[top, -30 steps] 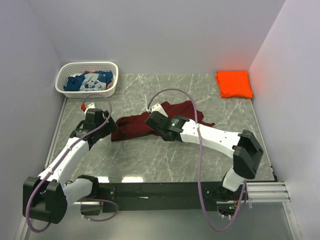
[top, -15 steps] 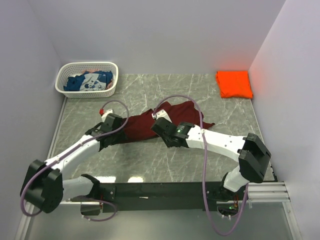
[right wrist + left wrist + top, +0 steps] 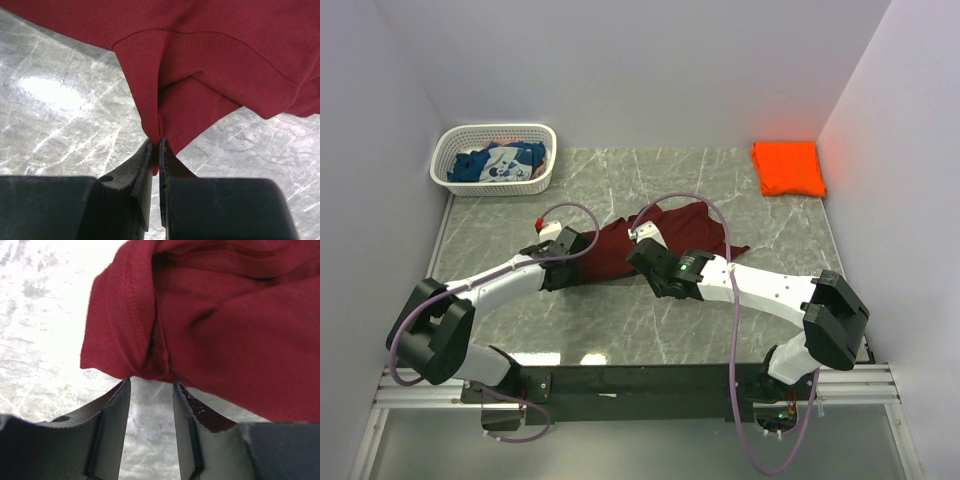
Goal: Fold and stack the t-shirts
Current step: Flatten the tshirt out
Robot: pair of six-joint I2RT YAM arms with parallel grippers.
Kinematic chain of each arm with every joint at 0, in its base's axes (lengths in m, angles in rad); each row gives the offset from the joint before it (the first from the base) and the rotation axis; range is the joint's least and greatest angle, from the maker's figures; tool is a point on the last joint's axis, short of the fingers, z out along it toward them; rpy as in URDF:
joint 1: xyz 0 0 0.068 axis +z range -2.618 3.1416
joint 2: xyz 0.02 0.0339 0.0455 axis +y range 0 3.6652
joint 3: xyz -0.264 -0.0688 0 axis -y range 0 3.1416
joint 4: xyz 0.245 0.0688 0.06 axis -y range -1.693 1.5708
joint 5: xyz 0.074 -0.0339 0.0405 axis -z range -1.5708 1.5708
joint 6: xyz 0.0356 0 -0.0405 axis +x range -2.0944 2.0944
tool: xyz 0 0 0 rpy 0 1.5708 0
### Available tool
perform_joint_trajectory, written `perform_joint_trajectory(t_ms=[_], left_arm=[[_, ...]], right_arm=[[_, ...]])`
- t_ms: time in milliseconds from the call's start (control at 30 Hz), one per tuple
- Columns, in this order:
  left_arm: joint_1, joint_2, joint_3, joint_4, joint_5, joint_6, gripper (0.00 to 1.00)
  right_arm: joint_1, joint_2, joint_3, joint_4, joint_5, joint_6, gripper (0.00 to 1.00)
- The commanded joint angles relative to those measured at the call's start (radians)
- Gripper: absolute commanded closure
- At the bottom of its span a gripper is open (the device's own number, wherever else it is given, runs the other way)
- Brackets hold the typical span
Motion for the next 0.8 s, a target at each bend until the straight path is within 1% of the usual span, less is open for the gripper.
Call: perform_joint_trajectory(t_ms=[0, 133, 367, 633, 767], left_arm=[[-0.004, 0.017, 0.050, 0.001, -0.069, -0.030, 0.56], [-0.004, 0.031, 0.083, -0.002, -0.087, -0.032, 0.56], [-0.004, 0.093, 0.133, -0.035, -0.130, -0.025, 0.63], [-0.004, 0.127, 0.136, -0.061, -0.141, -0.036, 0.62], [-0.004, 0.123, 0.113, -0.039, -0.127, -0.035, 0.62]], right_arm=[[0.005, -0.050, -0.012, 0.042, 0.003, 0.011, 0.96], [0.003, -0.054, -0.023, 0.049, 0.001, 0.011, 0.97], [0.002, -0.058, -0.034, 0.048, 0.015, 0.010, 0.97], [-0.003, -0.066, -0.043, 0.049, 0.015, 0.010, 0.97], [-0.003, -0.063, -0.047, 0.054, 0.012, 0.011, 0.97]])
